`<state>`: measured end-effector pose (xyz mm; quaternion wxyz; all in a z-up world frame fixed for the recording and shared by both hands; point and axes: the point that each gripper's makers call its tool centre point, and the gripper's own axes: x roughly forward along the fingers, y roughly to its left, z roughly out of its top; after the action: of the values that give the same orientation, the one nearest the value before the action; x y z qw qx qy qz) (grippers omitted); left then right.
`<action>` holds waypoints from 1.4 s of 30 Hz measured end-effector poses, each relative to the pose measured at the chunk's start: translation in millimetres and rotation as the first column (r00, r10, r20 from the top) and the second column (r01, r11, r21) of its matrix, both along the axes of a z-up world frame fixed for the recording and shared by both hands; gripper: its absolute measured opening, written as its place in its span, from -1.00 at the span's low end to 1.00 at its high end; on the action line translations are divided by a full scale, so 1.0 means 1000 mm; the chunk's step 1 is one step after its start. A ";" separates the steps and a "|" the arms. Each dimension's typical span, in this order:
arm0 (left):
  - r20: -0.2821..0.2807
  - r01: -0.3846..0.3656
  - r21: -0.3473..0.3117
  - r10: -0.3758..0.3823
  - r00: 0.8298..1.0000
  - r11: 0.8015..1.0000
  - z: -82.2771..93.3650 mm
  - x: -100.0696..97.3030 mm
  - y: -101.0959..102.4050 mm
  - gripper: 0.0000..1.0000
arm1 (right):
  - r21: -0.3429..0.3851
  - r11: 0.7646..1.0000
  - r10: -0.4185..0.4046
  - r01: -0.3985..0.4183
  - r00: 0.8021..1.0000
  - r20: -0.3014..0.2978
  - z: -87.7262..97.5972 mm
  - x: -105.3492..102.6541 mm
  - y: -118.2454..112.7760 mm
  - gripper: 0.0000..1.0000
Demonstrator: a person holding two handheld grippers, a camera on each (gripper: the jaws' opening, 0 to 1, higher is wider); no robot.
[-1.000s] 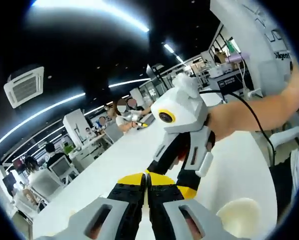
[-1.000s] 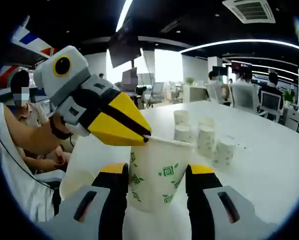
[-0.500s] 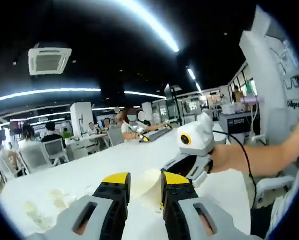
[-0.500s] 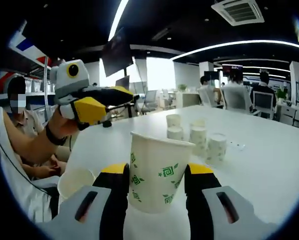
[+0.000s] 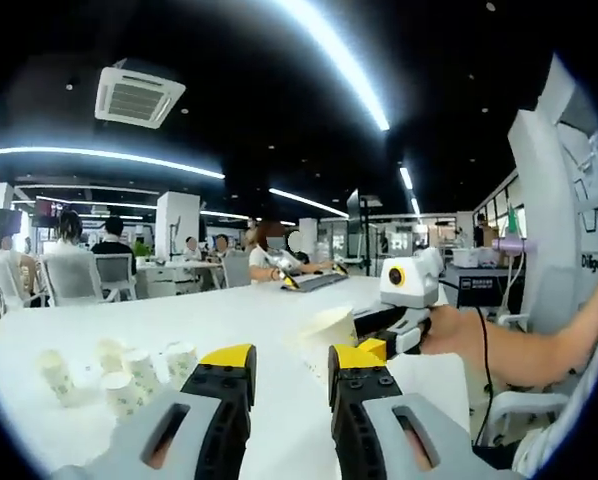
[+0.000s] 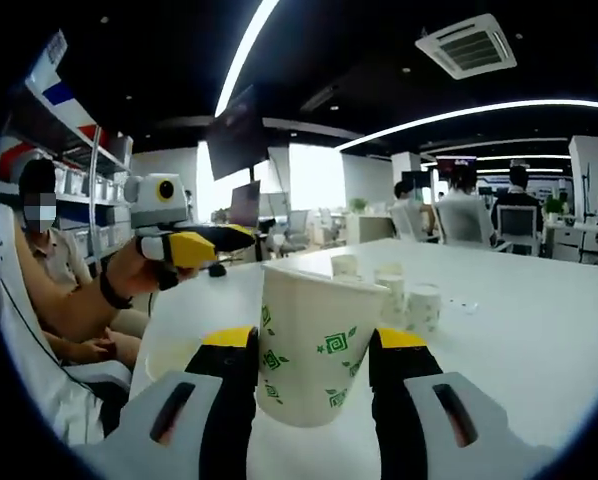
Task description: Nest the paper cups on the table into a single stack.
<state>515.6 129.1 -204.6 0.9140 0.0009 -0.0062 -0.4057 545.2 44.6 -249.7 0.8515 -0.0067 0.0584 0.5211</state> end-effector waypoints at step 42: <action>-0.047 -0.121 -0.095 0.117 0.992 0.988 -0.040 -0.043 0.048 -0.47 | 0.074 0.985 0.134 -0.159 0.956 0.262 0.007 -0.090 0.070 -0.05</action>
<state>472.9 176.8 -245.1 0.9355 -0.0519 -0.0070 -0.3494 455.4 114.7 -242.8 0.8102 -0.0379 -0.0771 0.5798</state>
